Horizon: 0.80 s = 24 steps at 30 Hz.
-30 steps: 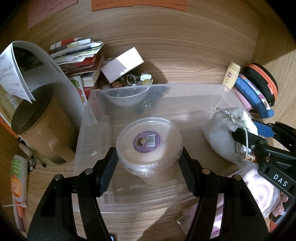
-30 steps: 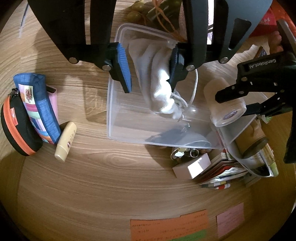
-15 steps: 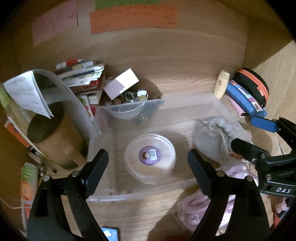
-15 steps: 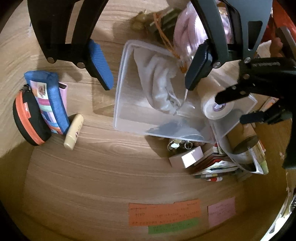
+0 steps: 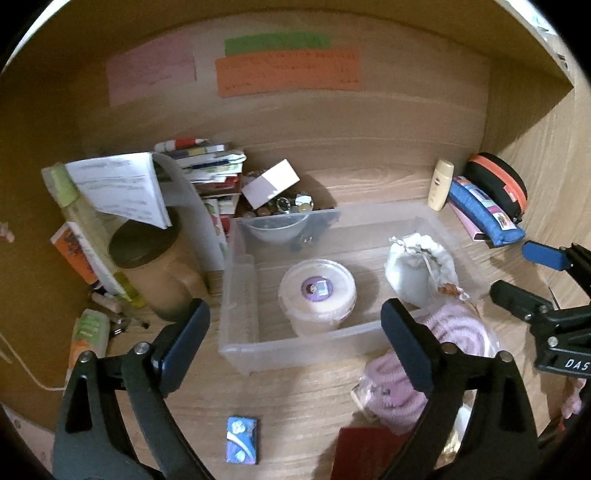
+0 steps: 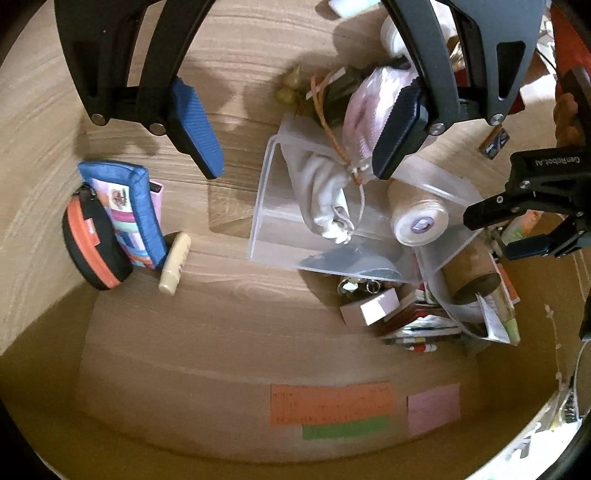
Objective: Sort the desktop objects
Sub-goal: 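Grasp the blue card with the left gripper while the right grasps the olive bead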
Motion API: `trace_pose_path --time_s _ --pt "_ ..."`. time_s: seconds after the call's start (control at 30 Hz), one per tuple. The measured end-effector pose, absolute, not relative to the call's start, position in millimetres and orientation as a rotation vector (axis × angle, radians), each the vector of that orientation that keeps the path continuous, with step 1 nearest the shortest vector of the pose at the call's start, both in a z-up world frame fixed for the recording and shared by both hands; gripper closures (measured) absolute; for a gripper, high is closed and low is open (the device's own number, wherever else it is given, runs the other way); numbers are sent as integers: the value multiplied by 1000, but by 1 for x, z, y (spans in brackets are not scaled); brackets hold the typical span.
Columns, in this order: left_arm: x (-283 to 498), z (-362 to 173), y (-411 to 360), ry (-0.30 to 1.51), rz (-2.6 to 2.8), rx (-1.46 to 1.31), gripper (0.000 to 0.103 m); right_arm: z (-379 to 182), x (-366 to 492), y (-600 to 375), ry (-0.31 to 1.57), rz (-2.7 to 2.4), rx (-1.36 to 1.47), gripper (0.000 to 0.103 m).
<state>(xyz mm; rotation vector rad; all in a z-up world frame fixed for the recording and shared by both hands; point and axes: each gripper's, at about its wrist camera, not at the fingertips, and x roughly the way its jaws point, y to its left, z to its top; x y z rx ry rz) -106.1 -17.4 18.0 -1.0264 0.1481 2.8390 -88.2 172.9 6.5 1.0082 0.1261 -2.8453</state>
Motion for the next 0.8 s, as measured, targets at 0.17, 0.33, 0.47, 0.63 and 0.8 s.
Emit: trace_pose_path --time_s 0.17,0.33,0.47,0.63,0.8 --pt "-86 20 -31 158 2857 -1029 8 11 -68 172 155 -2865 979 20" --pt "-75 15 -56 125 2875 -1080 8 9 -55 172 176 -2874 984 20" --pt "-67 6 -80 92 2892 -1133 8 1 -48 173 206 -2880 1006 20" --pt "-61 -15 -98 55 2870 -1234 8 -19 -45 178 245 -2872 1093 20" --pt "-55 -42 -98 93 2821 -1334 8 -40 -48 192 213 -2848 1192 20"
